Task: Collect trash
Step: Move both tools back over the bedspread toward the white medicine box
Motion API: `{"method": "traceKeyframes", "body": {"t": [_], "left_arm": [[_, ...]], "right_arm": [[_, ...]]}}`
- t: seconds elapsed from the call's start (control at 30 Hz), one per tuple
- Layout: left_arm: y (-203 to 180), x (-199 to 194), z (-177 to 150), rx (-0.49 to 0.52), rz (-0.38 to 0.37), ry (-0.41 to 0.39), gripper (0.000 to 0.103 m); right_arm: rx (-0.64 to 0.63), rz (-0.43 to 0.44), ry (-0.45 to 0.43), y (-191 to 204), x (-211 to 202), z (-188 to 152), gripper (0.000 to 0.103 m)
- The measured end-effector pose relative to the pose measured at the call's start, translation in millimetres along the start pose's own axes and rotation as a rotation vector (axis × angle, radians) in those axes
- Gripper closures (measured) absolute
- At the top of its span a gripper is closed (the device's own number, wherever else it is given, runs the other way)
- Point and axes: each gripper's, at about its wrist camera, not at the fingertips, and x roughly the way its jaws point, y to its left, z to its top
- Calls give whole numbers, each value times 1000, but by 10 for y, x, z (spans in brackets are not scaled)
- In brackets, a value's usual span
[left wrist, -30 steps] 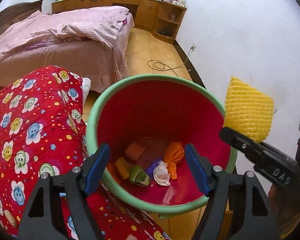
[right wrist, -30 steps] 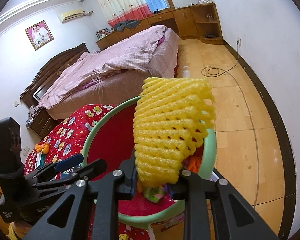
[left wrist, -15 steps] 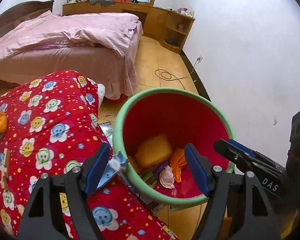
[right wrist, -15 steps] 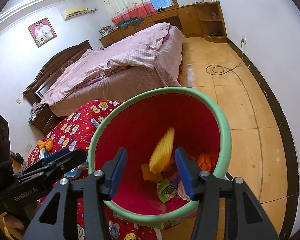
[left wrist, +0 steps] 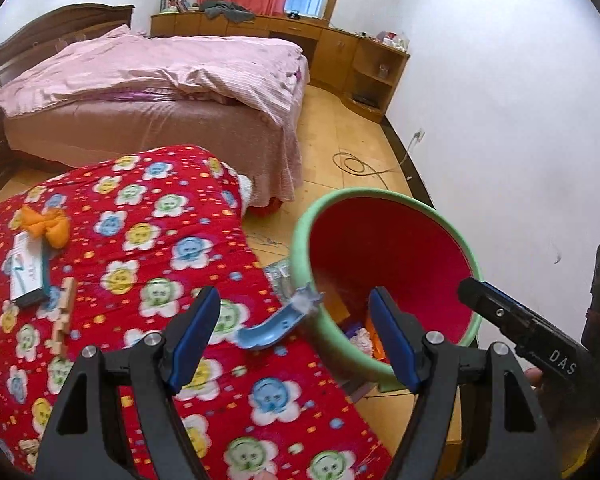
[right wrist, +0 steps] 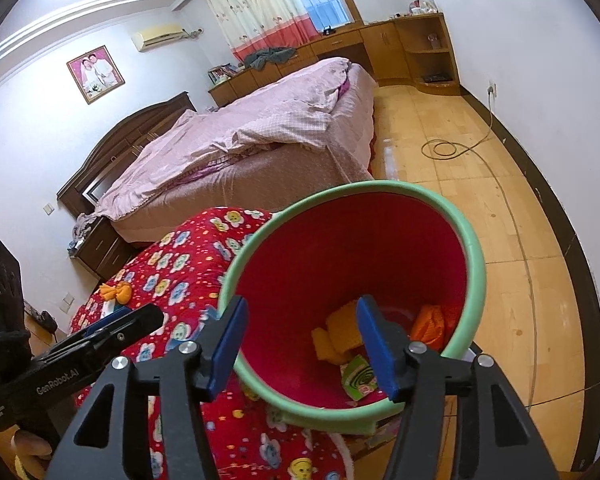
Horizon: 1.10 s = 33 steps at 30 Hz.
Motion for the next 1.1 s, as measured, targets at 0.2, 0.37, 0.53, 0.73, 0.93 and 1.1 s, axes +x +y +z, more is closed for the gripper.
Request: {"method": "traceKeyframes", "body": {"t": [0.2, 0.37, 0.53, 0.73, 0.93, 1.1], "left_arm": [[312, -182, -31, -24, 39, -19, 27], [605, -332, -75, -59, 76, -36, 27], [894, -426, -139, -99, 114, -38, 27], [1179, -415, -248, -139, 164, -20, 27], [1417, -390, -305, -186, 185, -10, 27], [1617, -355, -265, -204, 228, -11, 27]], "right_arm": [[-14, 19, -4, 224, -10, -70, 43], [-36, 38, 10, 459, 47, -131, 42], [-64, 56, 27, 684, 123, -187, 42], [-82, 74, 55, 876, 235, -278, 42], [-101, 76, 85, 992, 323, -339, 42], [-111, 81, 101, 1070, 404, -360, 42]]}}
